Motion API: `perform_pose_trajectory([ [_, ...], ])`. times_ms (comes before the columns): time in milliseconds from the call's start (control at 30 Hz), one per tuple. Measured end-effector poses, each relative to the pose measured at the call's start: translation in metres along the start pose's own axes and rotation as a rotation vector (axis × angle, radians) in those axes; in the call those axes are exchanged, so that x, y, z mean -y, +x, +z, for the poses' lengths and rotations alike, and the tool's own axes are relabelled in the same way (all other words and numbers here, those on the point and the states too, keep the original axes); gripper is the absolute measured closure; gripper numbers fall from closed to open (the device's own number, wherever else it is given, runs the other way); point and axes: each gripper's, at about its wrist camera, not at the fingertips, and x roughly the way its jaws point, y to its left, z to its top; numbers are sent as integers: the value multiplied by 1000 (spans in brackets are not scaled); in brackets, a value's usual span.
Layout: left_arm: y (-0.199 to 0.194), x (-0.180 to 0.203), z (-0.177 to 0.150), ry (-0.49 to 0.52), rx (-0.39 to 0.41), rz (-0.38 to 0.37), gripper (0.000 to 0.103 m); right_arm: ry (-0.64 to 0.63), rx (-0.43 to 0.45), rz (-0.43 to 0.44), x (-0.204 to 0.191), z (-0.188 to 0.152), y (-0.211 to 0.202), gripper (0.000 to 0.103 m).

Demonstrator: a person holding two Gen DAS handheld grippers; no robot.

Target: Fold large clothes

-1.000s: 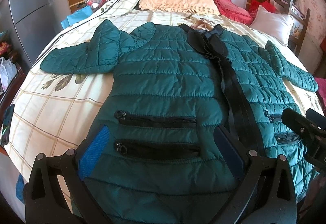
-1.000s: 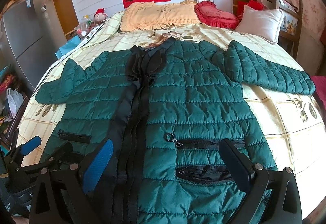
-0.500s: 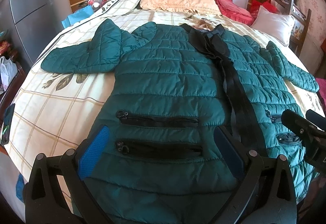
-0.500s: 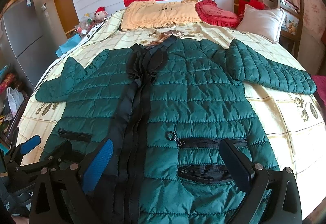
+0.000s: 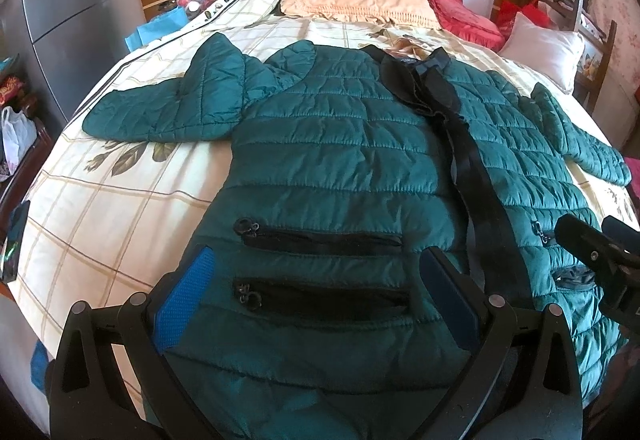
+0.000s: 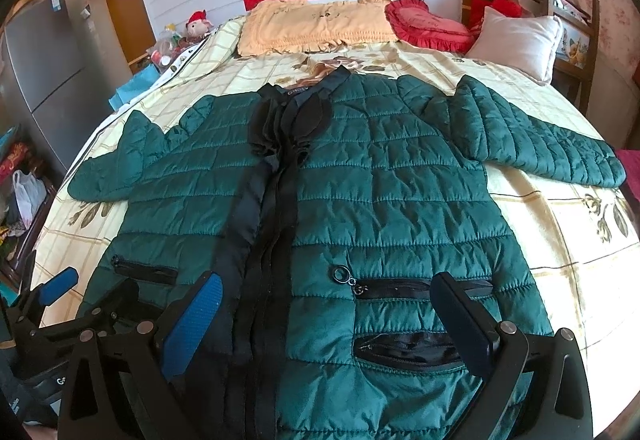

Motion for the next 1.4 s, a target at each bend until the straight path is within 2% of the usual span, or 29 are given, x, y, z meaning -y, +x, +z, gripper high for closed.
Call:
perform_pose_trajectory([
  [400, 6, -15, 7, -27, -2, 0, 1, -2, 1, 12, -7, 8, 13, 0],
  [800, 7, -51, 26, -76, 13, 30, 1, -34, -1, 22, -23, 15, 26, 0],
  [1100, 21, -103, 48, -114, 34, 141, 1, -43, 4, 28, -31, 23, 34, 0],
  [1400, 61, -182, 71, -237, -2, 199, 1, -65, -6, 26, -41, 29, 46, 0],
])
